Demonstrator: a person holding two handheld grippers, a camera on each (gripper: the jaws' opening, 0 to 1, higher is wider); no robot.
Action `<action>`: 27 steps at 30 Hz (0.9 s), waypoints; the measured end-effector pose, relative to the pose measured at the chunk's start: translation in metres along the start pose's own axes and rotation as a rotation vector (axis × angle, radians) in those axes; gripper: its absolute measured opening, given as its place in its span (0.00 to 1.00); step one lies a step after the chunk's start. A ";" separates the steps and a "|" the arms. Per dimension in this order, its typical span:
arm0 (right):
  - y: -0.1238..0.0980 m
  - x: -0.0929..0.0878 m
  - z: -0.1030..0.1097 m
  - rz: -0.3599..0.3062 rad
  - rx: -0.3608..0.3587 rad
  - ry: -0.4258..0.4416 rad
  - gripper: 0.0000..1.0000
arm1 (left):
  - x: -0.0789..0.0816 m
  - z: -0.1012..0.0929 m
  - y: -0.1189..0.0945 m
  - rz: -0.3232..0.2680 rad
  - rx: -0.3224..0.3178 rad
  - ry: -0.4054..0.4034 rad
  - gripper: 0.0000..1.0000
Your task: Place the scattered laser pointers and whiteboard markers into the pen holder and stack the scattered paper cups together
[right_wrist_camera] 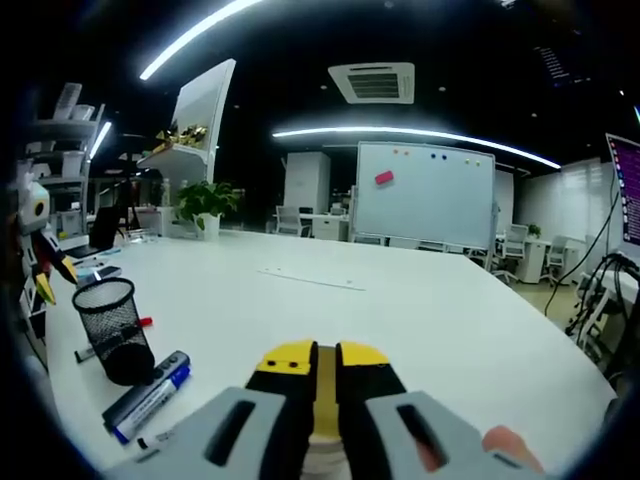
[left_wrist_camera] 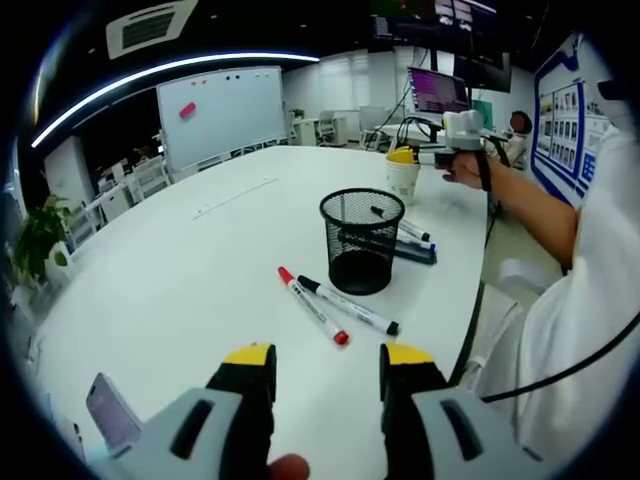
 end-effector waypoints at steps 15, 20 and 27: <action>-0.001 0.004 0.006 -0.003 0.019 -0.012 0.18 | -0.001 0.000 -0.001 -0.003 0.002 -0.002 0.43; -0.001 0.004 0.006 -0.002 0.021 -0.019 0.19 | -0.001 0.000 -0.001 -0.005 0.003 -0.002 0.43; 0.000 0.005 0.006 -0.001 0.022 -0.019 0.22 | 0.000 0.002 -0.002 -0.008 0.008 -0.003 0.43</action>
Point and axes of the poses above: the point that each gripper's makers call its tool centre point, and the gripper's own axes: y roughly forward along the fingers, z roughly to its left, x roughly out of its top, the point moved 3 cm from there along -y, roughly backward along the fingers, and after that the axes turned 2 degrees about z, right-handed, at the moved point
